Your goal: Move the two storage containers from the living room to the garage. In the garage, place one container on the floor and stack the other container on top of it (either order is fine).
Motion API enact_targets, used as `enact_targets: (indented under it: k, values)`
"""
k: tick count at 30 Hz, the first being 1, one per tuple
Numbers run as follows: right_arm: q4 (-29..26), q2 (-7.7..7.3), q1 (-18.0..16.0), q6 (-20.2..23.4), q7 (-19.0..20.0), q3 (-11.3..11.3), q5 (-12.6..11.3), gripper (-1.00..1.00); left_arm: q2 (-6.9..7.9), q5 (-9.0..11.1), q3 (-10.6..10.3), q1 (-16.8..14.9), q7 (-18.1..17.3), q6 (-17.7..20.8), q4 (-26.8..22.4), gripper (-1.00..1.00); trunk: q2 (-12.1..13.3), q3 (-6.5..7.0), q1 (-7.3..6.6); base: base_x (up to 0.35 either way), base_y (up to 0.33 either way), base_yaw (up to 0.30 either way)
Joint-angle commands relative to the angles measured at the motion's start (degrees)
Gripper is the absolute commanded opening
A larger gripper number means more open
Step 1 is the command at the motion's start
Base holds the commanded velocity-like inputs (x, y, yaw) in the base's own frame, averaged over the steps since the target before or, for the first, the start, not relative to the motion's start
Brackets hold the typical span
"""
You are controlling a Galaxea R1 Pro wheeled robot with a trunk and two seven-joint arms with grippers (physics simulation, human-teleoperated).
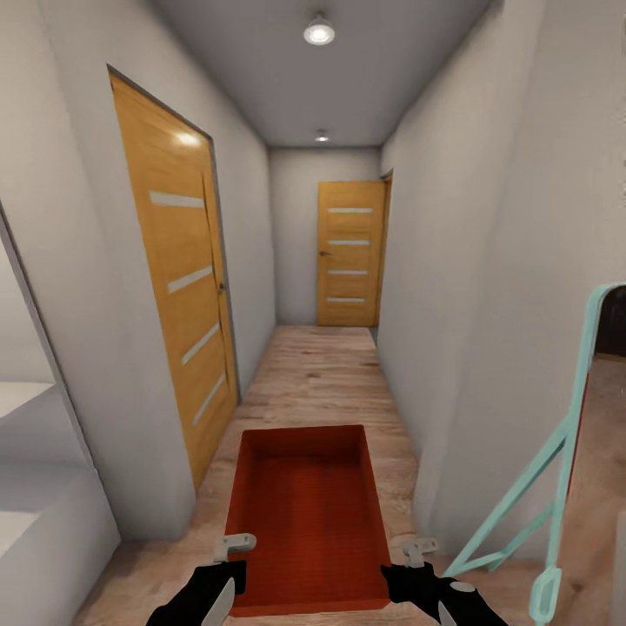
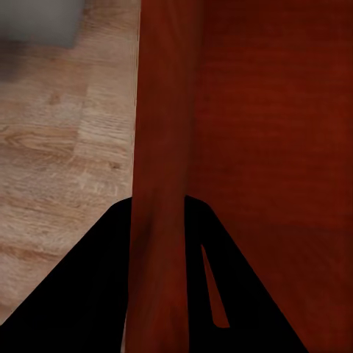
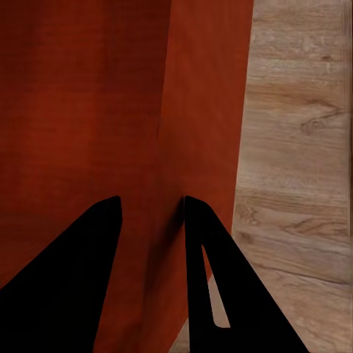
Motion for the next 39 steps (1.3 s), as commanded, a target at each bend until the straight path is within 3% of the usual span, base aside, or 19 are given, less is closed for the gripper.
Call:
enact_targets:
  k: [1, 14, 39]
  values:
    - [0.04, -0.11, 0.01, 0.45, 2.12, -0.36, -0.14, -1.0, 2.92, 1.03, 1.57, -0.01, -0.54, -0.09, -2.46, -1.0, -0.04, -0.03, 0.05, 0.308, 0.135, -0.264]
    - [0.04, -0.11, 0.01, 0.43, 2.08, -0.36, -0.08, -1.0, 2.92, 1.03, 1.57, -0.01, -0.54, -0.09, -2.46, -1.0, -0.04, -0.03, 0.05, 0.308, 0.135, -0.231]
    - [0.06, -0.11, 0.01, 0.4, 2.03, -0.48, 0.11, -1.0, 2.91, 1.03, 1.57, -0.01, -0.54, -0.09, -2.46, -1.0, -0.04, -0.03, 0.05, 0.311, 0.104, 0.059]
